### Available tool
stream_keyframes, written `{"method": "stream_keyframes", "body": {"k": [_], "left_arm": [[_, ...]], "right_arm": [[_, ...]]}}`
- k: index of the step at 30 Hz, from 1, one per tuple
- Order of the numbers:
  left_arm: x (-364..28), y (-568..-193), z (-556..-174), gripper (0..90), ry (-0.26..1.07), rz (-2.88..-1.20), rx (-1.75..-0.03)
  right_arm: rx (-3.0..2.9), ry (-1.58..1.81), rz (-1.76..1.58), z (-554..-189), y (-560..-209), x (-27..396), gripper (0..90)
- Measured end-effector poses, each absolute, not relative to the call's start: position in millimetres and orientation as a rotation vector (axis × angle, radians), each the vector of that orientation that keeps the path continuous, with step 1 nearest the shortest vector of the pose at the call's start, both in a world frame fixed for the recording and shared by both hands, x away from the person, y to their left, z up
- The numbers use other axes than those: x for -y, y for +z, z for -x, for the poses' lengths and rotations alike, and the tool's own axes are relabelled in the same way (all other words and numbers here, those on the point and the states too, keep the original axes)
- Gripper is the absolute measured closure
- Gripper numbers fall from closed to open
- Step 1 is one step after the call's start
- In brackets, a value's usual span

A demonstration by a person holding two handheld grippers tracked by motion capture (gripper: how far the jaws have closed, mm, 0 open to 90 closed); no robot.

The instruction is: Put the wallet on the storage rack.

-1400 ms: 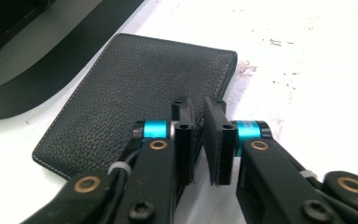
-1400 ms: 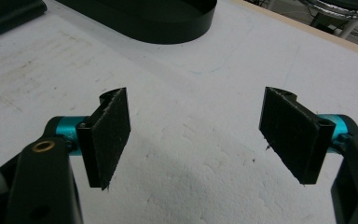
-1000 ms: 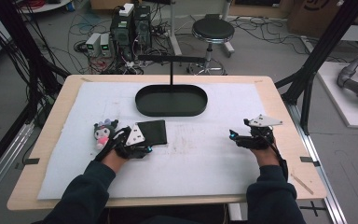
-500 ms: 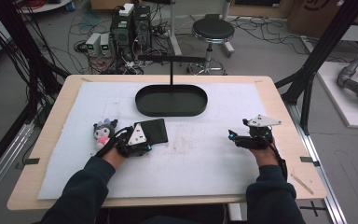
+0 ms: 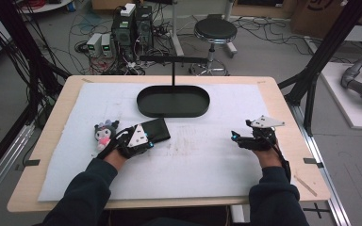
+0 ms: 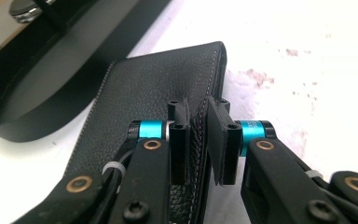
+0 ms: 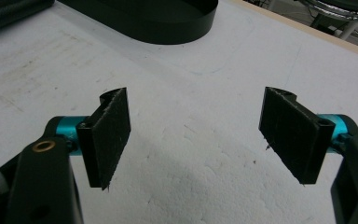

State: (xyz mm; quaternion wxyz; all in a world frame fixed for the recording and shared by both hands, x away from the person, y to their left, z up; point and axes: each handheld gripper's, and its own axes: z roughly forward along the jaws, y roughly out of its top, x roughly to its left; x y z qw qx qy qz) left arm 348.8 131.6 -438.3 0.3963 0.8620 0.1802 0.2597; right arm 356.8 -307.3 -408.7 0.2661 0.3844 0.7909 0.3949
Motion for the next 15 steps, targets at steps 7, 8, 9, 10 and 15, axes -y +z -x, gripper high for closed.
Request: {"method": "stream_keyframes", "body": {"k": [7,8,9,10,15], "left_arm": [[-132.7,-433.5,-347.5,81.9,0.716,-2.142,-0.483],[-133.0,-432.7,-347.2,82.5,0.729,-2.137,-0.487],[-133.5,-431.9,-347.1,83.0,0.739,-2.131,-0.491],[-133.9,-431.4,-347.1,83.5,0.74,-2.119,-0.497],[-137.7,-424.0,-346.4,84.9,0.71,-2.081,-0.531]], "right_arm": [[-2.133,1.064,-1.04,-356.4,-408.5,307.4,25.2],[-2.133,1.064,-1.039,-356.4,-408.5,307.5,25.2],[-2.133,1.063,-1.038,-356.5,-408.6,307.5,25.2],[-2.133,1.062,-1.038,-356.5,-408.6,307.4,25.2],[-2.132,1.064,-1.04,-356.6,-408.6,307.5,25.2]]}}
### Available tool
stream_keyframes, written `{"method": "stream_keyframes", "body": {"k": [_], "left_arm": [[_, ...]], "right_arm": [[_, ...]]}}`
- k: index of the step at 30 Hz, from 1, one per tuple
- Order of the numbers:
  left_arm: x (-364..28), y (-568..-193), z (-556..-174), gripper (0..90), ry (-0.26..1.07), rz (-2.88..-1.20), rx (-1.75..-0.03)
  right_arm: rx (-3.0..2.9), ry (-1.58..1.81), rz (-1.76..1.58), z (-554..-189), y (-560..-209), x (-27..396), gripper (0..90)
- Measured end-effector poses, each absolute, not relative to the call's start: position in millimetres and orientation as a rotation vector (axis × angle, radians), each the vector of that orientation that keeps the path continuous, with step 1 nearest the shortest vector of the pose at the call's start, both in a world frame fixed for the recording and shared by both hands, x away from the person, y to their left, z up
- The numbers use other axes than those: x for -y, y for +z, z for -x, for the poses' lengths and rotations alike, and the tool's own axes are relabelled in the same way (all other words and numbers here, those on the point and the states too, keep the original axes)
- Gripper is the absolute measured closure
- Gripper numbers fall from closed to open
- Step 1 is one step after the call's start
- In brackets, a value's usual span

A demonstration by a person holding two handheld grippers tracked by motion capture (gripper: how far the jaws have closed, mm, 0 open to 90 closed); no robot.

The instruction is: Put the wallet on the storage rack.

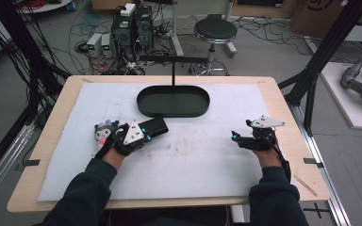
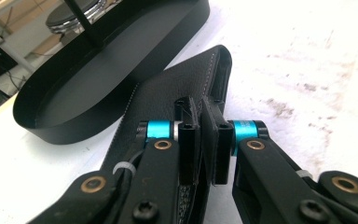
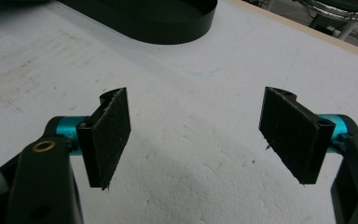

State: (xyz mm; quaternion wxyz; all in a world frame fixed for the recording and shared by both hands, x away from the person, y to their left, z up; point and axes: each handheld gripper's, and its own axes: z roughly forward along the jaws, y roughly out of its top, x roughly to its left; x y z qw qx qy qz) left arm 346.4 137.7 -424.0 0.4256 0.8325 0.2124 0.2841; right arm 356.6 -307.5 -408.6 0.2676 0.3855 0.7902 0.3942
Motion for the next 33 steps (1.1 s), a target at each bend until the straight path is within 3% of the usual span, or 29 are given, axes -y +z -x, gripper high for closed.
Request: {"method": "stream_keyframes", "body": {"k": [8,18,28,30,33], "left_arm": [[-141.5,-397.2,-348.5,85.6,0.574,-1.992,-0.591],[-150.3,-379.6,-355.3,86.4,0.268,-1.844,-0.714],[-145.4,-384.3,-363.3,85.5,0.381,-1.906,-0.757],[-144.9,-384.8,-363.2,82.6,0.385,-1.909,-0.762],[-143.3,-386.5,-363.9,63.0,0.366,-1.903,-0.78]], "right_arm": [[-2.129,1.066,-1.04,-356.3,-408.4,308.0,25.2],[-2.119,1.069,-1.043,-354.6,-407.5,309.4,25.2],[-2.123,1.074,-1.038,-355.7,-408.2,309.3,25.2],[-2.122,1.074,-1.032,-355.8,-408.2,309.5,25.2],[-2.122,1.073,-1.041,-355.0,-407.9,309.6,25.2]]}}
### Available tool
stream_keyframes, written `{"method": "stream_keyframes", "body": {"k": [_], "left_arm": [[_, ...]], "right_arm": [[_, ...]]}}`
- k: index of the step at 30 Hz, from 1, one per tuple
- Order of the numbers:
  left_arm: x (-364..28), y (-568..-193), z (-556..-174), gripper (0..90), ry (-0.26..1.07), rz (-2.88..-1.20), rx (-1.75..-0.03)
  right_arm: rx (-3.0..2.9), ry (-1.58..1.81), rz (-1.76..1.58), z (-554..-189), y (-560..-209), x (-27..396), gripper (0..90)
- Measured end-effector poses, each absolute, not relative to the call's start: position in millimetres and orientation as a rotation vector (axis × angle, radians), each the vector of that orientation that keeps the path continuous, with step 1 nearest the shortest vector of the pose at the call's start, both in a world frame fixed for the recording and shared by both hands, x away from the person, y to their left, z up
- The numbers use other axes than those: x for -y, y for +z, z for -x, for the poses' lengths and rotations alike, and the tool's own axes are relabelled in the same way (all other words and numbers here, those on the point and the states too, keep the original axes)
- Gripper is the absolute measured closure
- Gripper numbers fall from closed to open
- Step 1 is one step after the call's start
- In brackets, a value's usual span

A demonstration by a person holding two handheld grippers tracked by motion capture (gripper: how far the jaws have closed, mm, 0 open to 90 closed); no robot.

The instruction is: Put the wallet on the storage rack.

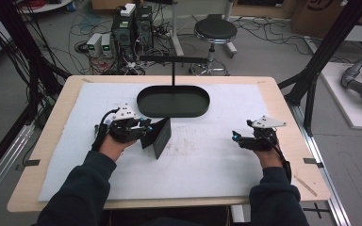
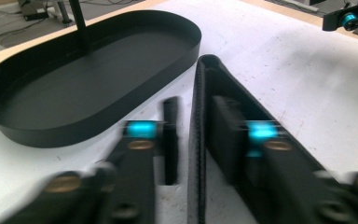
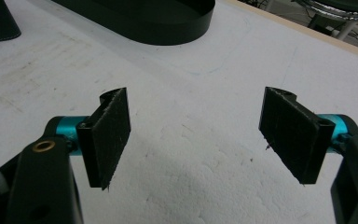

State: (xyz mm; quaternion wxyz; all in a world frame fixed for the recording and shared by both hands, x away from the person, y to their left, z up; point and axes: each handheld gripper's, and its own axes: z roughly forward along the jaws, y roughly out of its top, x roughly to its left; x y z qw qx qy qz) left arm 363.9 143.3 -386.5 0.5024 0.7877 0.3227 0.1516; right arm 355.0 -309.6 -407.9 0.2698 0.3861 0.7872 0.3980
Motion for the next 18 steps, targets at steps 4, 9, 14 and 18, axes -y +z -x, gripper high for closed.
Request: {"method": "stream_keyframes", "body": {"k": [4,9,14,18], "left_arm": [[-144.0,-384.9,-362.9,39.0,0.3,-1.802,-0.776],[-139.6,-388.3,-355.0,18.8,0.335,-1.754,-0.806],[-128.9,-389.9,-347.8,18.3,0.349,-1.755,-0.796],[-122.7,-392.0,-344.6,18.3,0.402,-1.794,-0.79]], "right_arm": [[-2.119,1.075,-1.043,-354.5,-407.6,309.8,25.2],[-2.12,1.073,-1.038,-354.9,-407.9,309.4,25.2],[-2.12,1.075,-1.039,-355.0,-408.0,309.0,25.2],[-2.119,1.072,-1.036,-354.9,-407.9,309.2,25.2]]}}
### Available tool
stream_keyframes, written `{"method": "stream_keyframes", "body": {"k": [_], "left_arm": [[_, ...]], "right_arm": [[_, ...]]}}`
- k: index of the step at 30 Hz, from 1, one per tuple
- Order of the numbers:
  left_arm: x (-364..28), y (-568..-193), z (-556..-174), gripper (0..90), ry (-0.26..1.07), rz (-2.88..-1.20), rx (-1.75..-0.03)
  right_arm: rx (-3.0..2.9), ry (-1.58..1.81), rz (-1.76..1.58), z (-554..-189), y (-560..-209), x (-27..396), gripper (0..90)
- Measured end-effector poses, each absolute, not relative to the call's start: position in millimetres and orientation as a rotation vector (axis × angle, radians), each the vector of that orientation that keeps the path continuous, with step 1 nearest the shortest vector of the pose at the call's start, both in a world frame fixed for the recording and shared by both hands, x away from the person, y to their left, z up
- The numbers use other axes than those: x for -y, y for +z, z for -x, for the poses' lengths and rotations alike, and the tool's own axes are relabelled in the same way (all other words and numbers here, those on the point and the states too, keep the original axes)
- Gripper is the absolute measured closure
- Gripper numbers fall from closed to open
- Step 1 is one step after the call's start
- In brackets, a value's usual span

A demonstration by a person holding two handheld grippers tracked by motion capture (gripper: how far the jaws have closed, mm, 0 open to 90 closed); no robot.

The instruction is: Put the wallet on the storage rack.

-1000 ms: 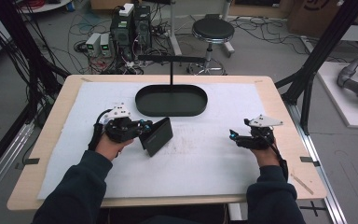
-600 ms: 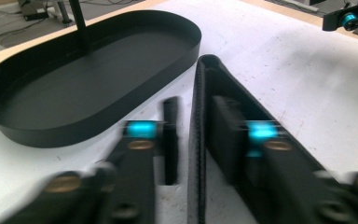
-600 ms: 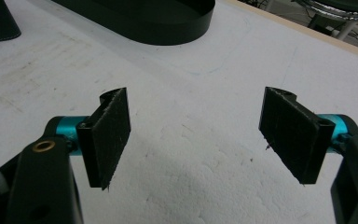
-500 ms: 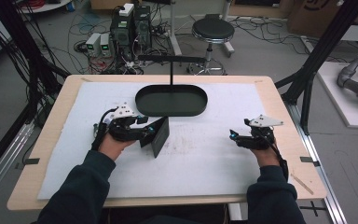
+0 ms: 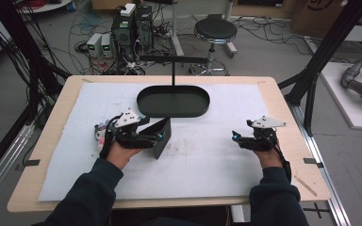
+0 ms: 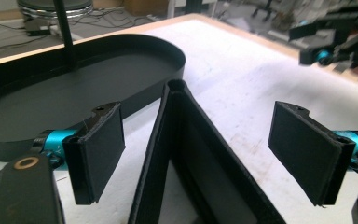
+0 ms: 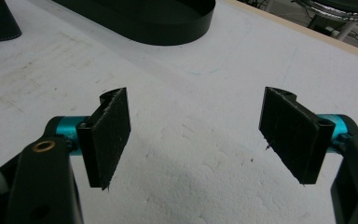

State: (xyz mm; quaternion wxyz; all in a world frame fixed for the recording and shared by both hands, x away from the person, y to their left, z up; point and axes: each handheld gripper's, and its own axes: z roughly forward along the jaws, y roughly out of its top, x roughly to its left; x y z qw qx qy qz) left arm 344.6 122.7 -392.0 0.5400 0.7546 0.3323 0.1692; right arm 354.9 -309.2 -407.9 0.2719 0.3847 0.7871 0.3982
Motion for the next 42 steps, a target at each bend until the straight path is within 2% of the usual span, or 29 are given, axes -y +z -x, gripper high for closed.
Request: {"method": "stream_keyframes", "body": {"k": [7,10,12,13,14,19,30,37,42], "left_arm": [[-114.6,-400.9,-341.5,18.6,0.457,-1.882,-0.793],[-113.1,-405.6,-341.7,23.8,0.48,-1.922,-0.809],[-112.5,-409.6,-342.0,34.5,0.488,-1.955,-0.818],[-113.0,-410.9,-341.8,34.5,0.492,-1.959,-0.824],[-114.0,-411.4,-341.4,39.9,0.489,-1.956,-0.831],[-122.8,-406.3,-342.3,76.3,0.481,-1.915,-0.84],[-137.5,-370.8,-364.9,78.4,0.529,-1.831,-0.842],[-144.6,-352.4,-394.7,78.3,0.561,-1.733,-0.865],[-138.0,-345.5,-419.5,78.3,0.62,-1.761,-0.84]], "right_arm": [[-2.12,1.07,-1.04,-354.9,-407.7,310.0,25.2],[-2.121,1.068,-1.042,-354.6,-407.6,309.9,25.2],[-2.12,1.068,-1.044,-354.5,-407.6,309.7,25.2],[-2.12,1.069,-1.041,-354.6,-407.7,309.7,25.2],[-2.12,1.069,-1.043,-354.5,-407.7,309.7,25.2],[-2.118,1.068,-1.041,-355.1,-407.8,310.5,25.2],[-2.112,1.075,-1.049,-355.2,-407.5,310.6,25.2],[-2.106,1.093,-1.051,-354.5,-406.5,312.3,25.2],[-2.102,1.109,-1.056,-355.2,-406.6,312.3,25.2]]}}
